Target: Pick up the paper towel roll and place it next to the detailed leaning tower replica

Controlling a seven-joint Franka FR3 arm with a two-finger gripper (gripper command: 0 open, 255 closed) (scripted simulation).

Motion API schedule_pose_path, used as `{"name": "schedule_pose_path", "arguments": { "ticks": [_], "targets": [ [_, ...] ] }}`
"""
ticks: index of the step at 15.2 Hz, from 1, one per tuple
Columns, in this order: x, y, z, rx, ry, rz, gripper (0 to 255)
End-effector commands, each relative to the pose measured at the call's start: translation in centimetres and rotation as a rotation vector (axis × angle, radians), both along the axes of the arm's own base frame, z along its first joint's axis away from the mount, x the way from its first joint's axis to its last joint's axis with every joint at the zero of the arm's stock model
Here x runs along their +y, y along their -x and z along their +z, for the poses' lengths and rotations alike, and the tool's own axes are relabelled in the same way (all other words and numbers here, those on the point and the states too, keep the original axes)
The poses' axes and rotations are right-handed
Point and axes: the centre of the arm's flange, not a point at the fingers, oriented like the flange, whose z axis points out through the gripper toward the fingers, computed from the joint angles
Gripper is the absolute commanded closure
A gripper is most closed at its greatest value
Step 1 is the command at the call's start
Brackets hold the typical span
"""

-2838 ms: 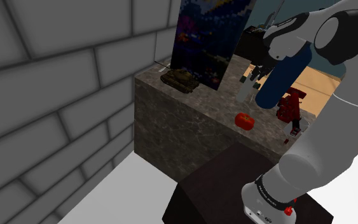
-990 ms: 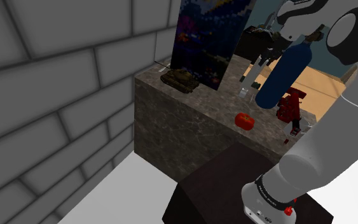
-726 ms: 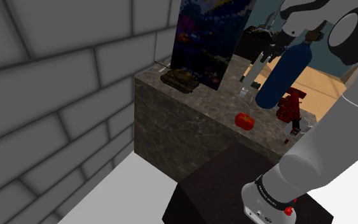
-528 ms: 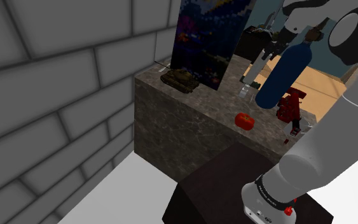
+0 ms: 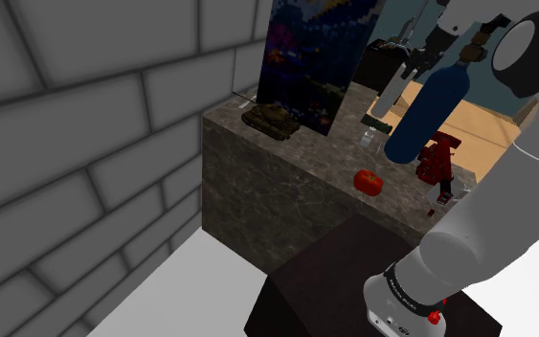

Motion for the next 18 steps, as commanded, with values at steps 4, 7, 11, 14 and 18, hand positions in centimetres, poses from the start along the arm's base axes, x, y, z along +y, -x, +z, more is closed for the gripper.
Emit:
{"name": "schedule_pose_path", "arguments": {
  "ticks": [4,7,11,14,18],
  "targets": [
    [0.1,-0.1,2.6,0.0,0.0,0.0,255],
    [0.1,-0.1,4.2,0.0,0.0,0.0,255],
    [0.1,-0.1,6.3,0.0,0.0,0.0,255],
    [0.1,-0.1,7.9,0.0,0.0,0.0,255],
    [0.1,-0.1,10.0,0.0,0.0,0.0,255]
  ]
}}
